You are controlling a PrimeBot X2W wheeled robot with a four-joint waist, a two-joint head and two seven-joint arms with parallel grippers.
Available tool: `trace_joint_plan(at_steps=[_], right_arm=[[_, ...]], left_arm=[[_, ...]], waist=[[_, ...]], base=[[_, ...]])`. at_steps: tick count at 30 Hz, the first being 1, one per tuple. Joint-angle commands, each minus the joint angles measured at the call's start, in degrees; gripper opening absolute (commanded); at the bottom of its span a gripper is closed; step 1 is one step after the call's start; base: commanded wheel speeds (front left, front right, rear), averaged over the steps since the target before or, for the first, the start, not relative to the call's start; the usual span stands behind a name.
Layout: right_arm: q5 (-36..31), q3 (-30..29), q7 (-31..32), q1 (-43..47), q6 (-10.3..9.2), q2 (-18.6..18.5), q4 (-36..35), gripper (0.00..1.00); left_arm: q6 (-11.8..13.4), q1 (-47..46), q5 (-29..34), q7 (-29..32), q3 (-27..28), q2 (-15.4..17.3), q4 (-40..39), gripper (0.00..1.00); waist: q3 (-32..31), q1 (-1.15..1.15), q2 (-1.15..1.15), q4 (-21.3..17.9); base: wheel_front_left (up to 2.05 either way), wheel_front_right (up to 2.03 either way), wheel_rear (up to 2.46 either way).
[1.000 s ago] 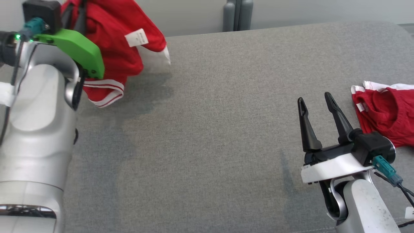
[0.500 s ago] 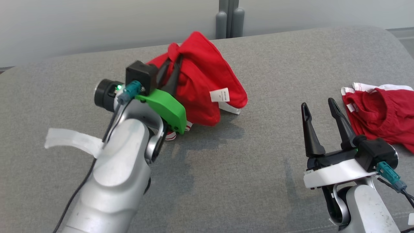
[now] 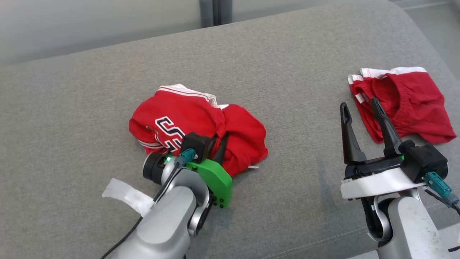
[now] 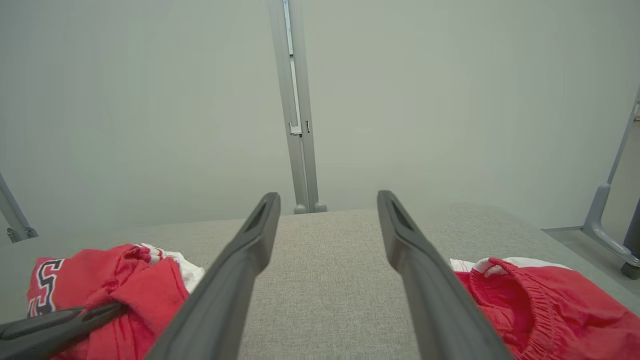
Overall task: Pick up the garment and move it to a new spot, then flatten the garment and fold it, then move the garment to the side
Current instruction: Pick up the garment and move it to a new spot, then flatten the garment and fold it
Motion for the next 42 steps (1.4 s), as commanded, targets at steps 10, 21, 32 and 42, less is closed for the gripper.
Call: trace_joint_plan(at_steps=[10, 21, 32, 42], right_arm=[[-0.33, -0.84, -0.20, 1.10, 0.00, -0.17, 0.51, 1.00], [-0.14, -0.49, -0.21, 2.87, 0.00, -0.17, 1.35, 1.00], [0.32, 1.99, -0.21, 0.83, -0.01, -0.19, 1.46, 1.00], [0.66, 2.05, -0.21, -0.22, 0.00, -0.17, 1.43, 1.00]], left_arm=[[2.03, -0.78, -11.88, -5.22, -9.31, 0.25, 4.04, 1.00], [4.60, -3.07, -15.35, -6.69, -10.13, 0.23, 0.12, 1.00], [6.97, -7.68, -16.30, -6.57, -11.52, 0.21, 8.14, 1.00], [8.23, -12.33, -21.13, -3.39, -14.40, 0.28, 17.43, 1.00]], waist=[[-0.41, 0.00, 0.00, -1.14], [-4.53, 0.00, 0.00, 2.33], [-2.98, 0.00, 0.00, -3.73], [-0.49, 0.00, 0.00, -8.68]], base=[[0.00, 0.00, 0.00], [0.00, 0.00, 0.00], [0.00, 0.00, 0.00], [0.00, 0.00, 0.00]])
